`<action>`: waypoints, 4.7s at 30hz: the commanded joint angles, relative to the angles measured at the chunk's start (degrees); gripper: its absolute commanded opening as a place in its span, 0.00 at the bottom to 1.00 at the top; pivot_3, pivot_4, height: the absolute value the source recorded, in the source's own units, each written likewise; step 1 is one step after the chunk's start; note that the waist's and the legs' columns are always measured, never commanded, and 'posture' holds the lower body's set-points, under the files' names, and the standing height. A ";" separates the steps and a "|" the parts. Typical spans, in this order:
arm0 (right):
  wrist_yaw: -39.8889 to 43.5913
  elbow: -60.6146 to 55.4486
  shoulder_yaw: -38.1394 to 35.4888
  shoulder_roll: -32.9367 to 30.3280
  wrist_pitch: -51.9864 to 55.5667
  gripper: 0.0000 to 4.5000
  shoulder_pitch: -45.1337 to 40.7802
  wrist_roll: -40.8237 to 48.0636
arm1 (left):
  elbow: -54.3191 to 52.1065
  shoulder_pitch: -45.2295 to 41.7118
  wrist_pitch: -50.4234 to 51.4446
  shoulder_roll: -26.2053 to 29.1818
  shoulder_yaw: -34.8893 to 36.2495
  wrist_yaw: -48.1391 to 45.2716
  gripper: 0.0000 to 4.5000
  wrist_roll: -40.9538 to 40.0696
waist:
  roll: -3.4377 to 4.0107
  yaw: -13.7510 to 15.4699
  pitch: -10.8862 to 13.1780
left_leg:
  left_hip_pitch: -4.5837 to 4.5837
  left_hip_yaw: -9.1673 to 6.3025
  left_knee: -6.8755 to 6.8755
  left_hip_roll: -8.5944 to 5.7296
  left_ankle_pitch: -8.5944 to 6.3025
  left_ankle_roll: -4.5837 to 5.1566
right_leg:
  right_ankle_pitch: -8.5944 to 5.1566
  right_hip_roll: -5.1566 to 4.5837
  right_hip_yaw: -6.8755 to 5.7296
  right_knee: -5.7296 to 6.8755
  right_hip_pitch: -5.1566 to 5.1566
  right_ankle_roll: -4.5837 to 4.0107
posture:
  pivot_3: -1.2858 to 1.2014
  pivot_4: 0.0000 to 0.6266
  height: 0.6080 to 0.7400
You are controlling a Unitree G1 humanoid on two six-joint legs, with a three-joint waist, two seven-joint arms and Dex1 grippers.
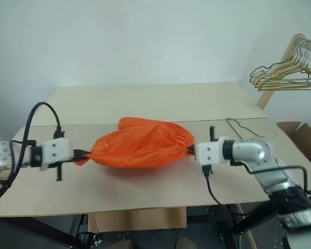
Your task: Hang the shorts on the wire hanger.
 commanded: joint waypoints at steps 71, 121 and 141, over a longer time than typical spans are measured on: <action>8.46 23.24 -6.11 -12.86 -1.48 0.99 -0.65 11.07 | -29.38 34.23 18.15 9.56 27.61 -10.42 0.99 -13.53 | 0.10 -2.31 0.07 | -0.01 -0.12 -0.63 -0.21 0.27 0.24 | 0.94 -0.18 0.29 -0.85 -0.16 -0.50 | 0.51 0.00 1.00; -12.80 71.66 -16.42 3.84 37.47 0.99 -24.87 -1.32 | -34.84 11.62 33.72 -1.60 16.75 -1.65 0.99 -35.17 | 0.12 -2.87 0.11 | -0.26 -0.21 -0.66 -0.31 0.20 0.06 | 1.03 0.08 0.45 -0.89 -0.35 -0.41 | 0.52 0.00 1.00; -15.48 71.91 -16.04 4.10 40.08 0.09 -23.50 -4.13 | -33.44 10.80 30.85 -2.85 14.32 -1.83 1.00 -31.11 | 0.10 -2.82 0.10 | -0.21 -0.21 -0.67 -0.29 0.20 0.06 | 1.03 0.11 0.45 -0.90 -0.30 -0.40 | 0.52 0.00 1.00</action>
